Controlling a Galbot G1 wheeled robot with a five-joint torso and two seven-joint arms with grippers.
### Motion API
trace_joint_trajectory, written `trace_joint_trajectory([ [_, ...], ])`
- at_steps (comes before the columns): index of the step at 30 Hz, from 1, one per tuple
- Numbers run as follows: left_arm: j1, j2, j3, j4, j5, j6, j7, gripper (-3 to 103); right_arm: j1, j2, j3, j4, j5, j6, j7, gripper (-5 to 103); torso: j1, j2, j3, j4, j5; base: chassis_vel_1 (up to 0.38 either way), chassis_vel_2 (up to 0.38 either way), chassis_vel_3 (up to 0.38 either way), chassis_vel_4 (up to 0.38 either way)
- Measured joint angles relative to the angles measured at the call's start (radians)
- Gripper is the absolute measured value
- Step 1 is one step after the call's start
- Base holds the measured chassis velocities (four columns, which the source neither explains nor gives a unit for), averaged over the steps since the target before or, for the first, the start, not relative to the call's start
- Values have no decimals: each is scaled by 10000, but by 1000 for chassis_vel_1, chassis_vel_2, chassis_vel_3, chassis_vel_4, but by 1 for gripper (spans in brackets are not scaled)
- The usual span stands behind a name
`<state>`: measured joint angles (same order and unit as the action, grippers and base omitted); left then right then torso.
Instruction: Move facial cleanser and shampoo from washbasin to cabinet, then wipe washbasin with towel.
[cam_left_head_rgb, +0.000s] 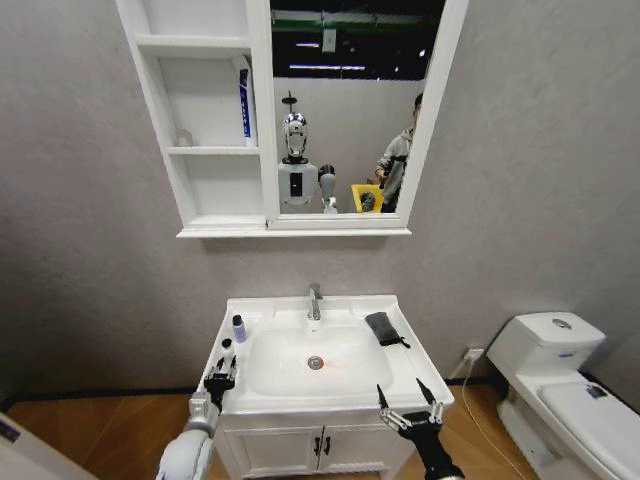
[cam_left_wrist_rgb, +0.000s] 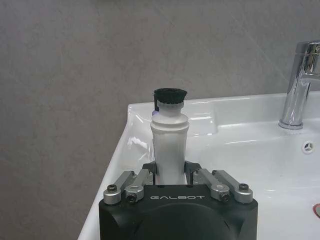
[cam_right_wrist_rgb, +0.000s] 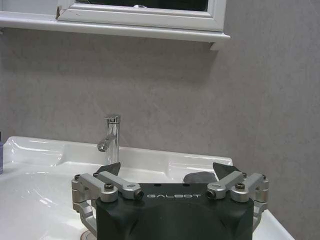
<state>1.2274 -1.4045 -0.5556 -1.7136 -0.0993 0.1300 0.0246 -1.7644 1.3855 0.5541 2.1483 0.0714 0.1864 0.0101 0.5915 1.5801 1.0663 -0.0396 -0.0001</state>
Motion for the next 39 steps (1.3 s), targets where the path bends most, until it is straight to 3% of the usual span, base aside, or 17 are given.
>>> trace_joint_trajectory([
  [6,50,908,9,-958,-655,424,-16,29,-19,-24,15,-11,12,78,-6,100,-1,0,0,2,-1,0,0,0,0],
  [9,-328,2119,-107,-1494,-1497,818,-107,29,-30,-27,9,0,16,122,-13,100,0,0,0,0,0,0,0,0,0],
  [10,-328,2119,-107,-1494,-1497,818,-107,29,-30,-27,9,0,16,122,-13,100,0,0,0,0,0,0,0,0,0],
  [12,-666,3106,-170,-2043,-2525,1295,-237,29,-66,-30,6,12,16,166,-30,100,0,-1,0,-1,0,0,0,0,0],
  [13,-666,3106,-170,-2043,-2525,1295,-237,29,-66,-30,6,12,16,166,-30,100,0,-1,0,-1,0,0,0,0,0],
  [15,-1049,4177,-204,-2653,-3880,1952,-563,29,-77,-32,-2,-34,14,222,-38,100,0,0,0,-2,-2,0,0,0,0],
  [17,-1178,4570,-231,-2830,-4357,2203,-683,29,-77,-31,-7,-61,12,238,-45,100,0,0,0,-2,-3,0,0,0,0],
  [18,-1421,5419,-349,-3190,-5407,2731,-945,29,-80,-19,-35,-107,0,267,-71,100,1,0,1,-1,-3,0,0,0,0],
  [19,-1421,5419,-349,-3190,-5407,2731,-945,29,-80,-19,-35,-107,0,267,-71,100,1,0,1,-1,-3,0,0,0,0],
  [21,-1783,6768,-645,-3727,-6902,3619,-1313,29,-82,7,-68,-154,-25,290,-96,100,0,0,1,0,3,0,0,0,0],
  [22,-1783,6768,-645,-3727,-6902,3619,-1313,29,-82,7,-68,-154,-25,290,-96,100,0,0,1,0,3,0,0,0,0],
  [24,-2318,8145,-814,-4229,-8822,4351,-1714,29,-62,24,-74,-198,-54,305,-115,100,1,0,0,3,-1,0,0,0,0],
  [25,-2318,8145,-814,-4229,-8822,4351,-1714,29,-62,24,-74,-198,-54,305,-115,100,1,0,0,3,-1,0,0,0,0],
  [27,-3195,9194,-695,-4335,-10583,4740,-1953,29,-45,37,-71,-205,-58,316,-114,100,0,0,0,-1,1,0,0,0,0],
  [30,-3866,9619,-488,-4189,-11073,4860,-2024,29,-41,44,-70,-205,-57,321,-115,100,0,0,0,-3,4,0,0,0,0],
  [32,-5236,10092,191,-3739,-11685,5064,-2209,29,-40,43,-69,-214,-56,329,-112,100,1,0,1,0,0,0,0,0,0],
  [39,-8205,10472,1879,-2476,-12600,5486,-2049,29,-54,-24,14,-140,-44,333,-103,100,1,0,1,1,1,0,0,0,0],
])
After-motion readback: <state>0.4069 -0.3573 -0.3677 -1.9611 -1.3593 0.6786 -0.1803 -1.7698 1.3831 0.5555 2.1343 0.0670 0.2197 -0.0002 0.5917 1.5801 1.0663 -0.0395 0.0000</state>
